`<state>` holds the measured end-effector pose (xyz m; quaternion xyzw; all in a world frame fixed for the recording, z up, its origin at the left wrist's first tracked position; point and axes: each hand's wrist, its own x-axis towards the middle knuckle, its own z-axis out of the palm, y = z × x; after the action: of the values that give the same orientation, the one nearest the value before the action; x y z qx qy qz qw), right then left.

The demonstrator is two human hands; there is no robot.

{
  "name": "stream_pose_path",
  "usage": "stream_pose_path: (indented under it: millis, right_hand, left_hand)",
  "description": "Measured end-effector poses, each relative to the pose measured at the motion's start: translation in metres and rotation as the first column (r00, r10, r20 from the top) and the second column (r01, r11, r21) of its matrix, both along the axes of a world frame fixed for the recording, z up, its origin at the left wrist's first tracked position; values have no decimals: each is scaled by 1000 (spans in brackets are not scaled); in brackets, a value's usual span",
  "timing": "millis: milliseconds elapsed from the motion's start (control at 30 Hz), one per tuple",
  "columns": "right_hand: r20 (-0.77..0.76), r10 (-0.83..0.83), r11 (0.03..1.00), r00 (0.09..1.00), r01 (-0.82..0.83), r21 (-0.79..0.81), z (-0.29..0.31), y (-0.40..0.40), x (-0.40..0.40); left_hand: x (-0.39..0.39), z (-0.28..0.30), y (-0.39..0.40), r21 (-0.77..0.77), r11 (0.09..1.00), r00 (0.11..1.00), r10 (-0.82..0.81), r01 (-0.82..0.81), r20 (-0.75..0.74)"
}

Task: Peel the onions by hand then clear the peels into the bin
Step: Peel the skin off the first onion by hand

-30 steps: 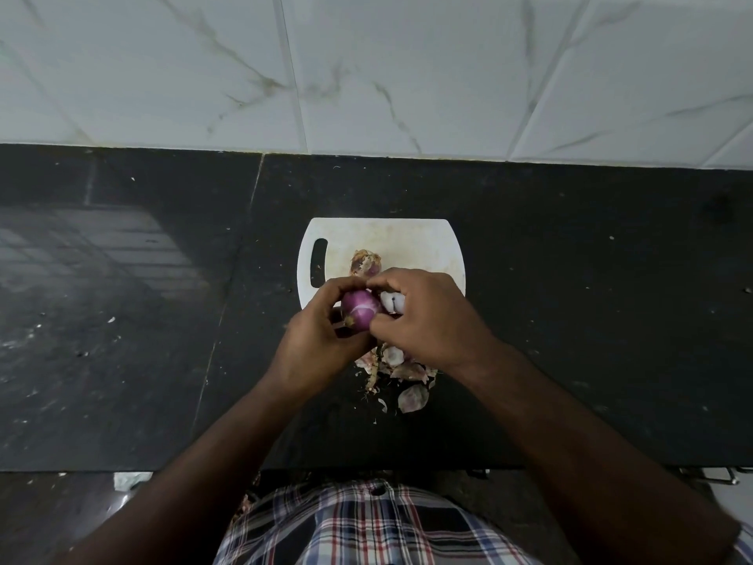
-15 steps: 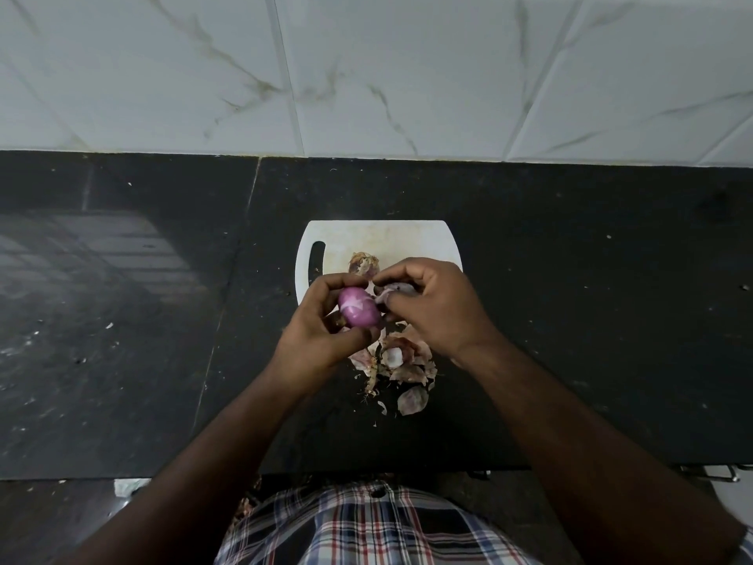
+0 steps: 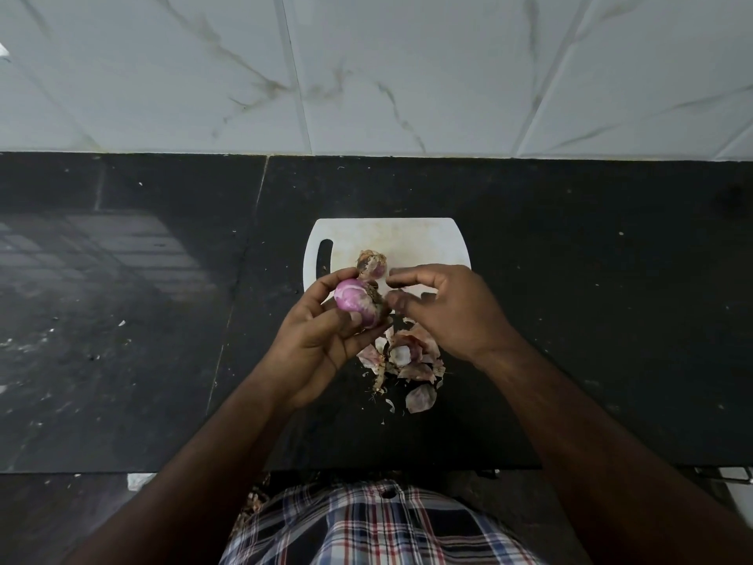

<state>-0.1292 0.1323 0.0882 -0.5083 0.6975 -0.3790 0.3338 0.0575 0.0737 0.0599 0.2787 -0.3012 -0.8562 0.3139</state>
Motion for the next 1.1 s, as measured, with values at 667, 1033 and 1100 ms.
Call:
stream_pose_path:
  millis: [667,1033,1100]
  right_hand:
    - [62,84,996,995,-85,7,7,5,21]
    - [-172,17,994,985,-35,-100,15,7,37]
    - [-206,32,994,978,-53,-97,17,7,39]
  left_hand:
    - [0,6,4,16,1000,1000,-1,1,4]
    - [-6,5,15,-127,986,991,116,-106,73]
    - [-7,5,16,-139,983,988,133,-122,73]
